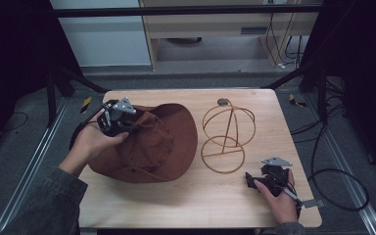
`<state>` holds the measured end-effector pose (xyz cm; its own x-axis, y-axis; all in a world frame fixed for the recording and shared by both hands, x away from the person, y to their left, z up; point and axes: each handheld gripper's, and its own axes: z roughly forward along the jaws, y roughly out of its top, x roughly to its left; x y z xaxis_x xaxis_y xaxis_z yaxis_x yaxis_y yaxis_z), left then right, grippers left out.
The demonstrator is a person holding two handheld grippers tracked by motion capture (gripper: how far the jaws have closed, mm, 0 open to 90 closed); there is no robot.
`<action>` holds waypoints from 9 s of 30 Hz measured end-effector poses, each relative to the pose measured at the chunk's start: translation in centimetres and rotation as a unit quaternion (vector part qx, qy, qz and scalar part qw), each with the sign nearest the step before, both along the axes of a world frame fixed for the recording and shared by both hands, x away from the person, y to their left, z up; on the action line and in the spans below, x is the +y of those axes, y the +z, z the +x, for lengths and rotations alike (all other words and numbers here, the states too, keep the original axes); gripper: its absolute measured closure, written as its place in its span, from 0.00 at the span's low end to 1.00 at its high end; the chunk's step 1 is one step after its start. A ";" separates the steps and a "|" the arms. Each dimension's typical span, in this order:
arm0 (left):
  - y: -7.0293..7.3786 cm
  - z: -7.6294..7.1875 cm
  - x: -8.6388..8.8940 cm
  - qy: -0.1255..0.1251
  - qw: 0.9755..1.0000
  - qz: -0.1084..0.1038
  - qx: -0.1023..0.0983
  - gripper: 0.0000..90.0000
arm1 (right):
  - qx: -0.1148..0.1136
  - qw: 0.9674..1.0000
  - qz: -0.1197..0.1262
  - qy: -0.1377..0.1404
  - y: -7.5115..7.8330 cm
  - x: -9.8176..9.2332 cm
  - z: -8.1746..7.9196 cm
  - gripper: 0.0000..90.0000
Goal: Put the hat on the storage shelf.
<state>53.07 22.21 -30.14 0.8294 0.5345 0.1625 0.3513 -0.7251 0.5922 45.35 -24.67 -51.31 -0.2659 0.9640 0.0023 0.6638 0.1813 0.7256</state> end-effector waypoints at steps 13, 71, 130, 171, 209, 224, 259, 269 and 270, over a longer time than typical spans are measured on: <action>2.7 -1.2 0.9 -0.003 0.999 -0.027 -0.026 0.98 | 0.000 1.000 0.000 0.000 0.0 0.0 0.0 0.01; 12.1 -4.0 -3.0 -0.058 0.992 -0.044 -0.100 0.98 | -0.001 1.000 -0.002 0.000 0.0 0.0 0.1 0.01; 14.7 -2.0 -14.2 -0.116 0.987 -0.017 -0.110 0.98 | 0.000 1.000 -0.003 0.000 0.0 0.0 0.1 0.01; 14.5 -1.4 -20.1 -0.150 0.982 0.003 -0.111 0.98 | 0.001 1.000 -0.001 0.001 0.0 0.0 0.1 0.01; 11.2 1.4 -25.7 -0.169 0.981 0.029 -0.090 0.98 | -0.005 1.000 -0.009 0.006 0.0 -0.1 0.1 0.01; 9.5 2.2 -26.8 -0.161 0.983 0.022 -0.083 0.91 | -0.005 1.000 -0.010 0.007 0.0 -0.2 0.1 0.01; 9.7 -0.1 -17.4 -0.079 0.988 -0.079 -0.111 0.10 | -0.005 1.000 -0.009 0.006 0.0 -0.1 0.1 0.01; 8.5 -1.8 -10.6 -0.050 0.987 -0.101 -0.113 0.08 | -0.003 1.000 -0.008 0.005 0.0 -0.1 0.1 0.01; 8.3 -2.1 -9.8 -0.049 0.987 -0.105 -0.115 0.07 | -0.003 1.000 -0.008 0.005 0.0 -0.1 0.1 0.01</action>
<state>50.92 12.41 -21.86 0.8326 0.4961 0.2461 0.1250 -0.6012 0.7893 45.40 -24.78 -51.30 -0.2757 0.9611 -0.0142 0.6576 0.1994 0.7265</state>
